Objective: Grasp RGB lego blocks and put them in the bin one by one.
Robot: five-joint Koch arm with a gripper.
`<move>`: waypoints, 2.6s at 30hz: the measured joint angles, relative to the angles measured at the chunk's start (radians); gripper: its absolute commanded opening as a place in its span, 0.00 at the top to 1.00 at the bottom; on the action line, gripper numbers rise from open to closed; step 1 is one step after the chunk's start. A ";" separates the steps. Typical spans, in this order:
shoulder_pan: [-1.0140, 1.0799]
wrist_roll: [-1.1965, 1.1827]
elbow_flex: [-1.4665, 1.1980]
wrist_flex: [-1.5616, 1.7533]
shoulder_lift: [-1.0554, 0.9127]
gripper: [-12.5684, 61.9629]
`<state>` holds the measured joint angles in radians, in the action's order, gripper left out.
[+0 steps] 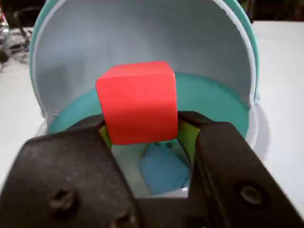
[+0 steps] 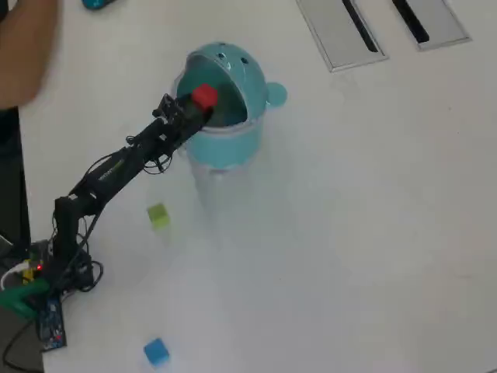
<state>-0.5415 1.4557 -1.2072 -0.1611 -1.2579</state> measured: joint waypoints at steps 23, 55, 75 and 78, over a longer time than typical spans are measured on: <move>0.227 -0.137 0.043 -0.339 -0.124 0.50; 0.353 0.106 -0.479 -0.908 -0.611 0.42; 0.275 0.127 -0.856 -1.104 -0.854 0.38; 0.252 0.127 -0.885 -1.095 -0.853 0.38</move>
<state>-0.2899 1.5831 -2.0923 -1.2563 -2.1108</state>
